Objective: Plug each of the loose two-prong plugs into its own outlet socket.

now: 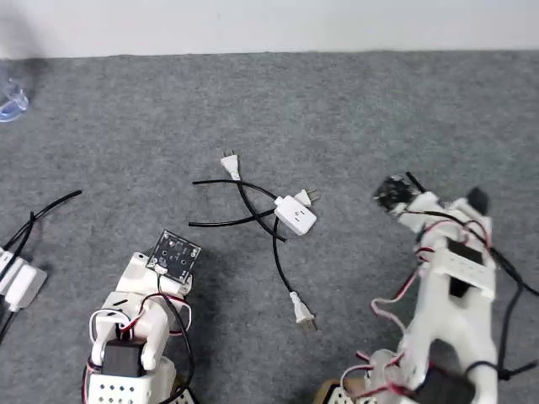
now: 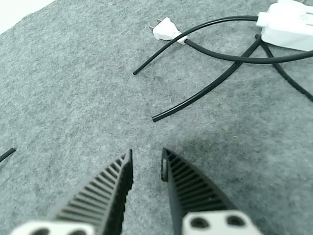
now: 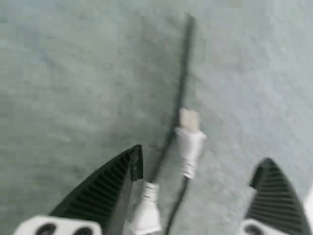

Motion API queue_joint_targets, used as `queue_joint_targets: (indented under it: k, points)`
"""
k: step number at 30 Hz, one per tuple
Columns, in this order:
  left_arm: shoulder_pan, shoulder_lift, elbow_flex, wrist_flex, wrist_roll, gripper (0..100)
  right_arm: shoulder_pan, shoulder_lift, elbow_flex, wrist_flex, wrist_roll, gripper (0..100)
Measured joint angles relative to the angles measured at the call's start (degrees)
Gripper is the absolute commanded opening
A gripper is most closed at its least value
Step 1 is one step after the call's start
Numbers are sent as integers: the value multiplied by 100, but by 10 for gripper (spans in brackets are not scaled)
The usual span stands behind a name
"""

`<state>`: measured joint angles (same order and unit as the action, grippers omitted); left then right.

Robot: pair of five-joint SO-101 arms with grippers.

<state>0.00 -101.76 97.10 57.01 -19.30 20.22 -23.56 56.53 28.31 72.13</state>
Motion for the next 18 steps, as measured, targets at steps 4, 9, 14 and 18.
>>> queue_joint_targets:
  k: [4,9,14,18]
  points:
    - [0,0,0,0,0,89,-844,-958,0,1266,-782,220]
    - [0,0,0,0,0,89,-1908,-2171,0,2268,-2092,218]
    - [0,0,0,0,0,89,-2936,-2470,9,3138,-3200,218]
    - [0,0,0,0,0,89,-3710,-2251,9,3481,-4000,219]
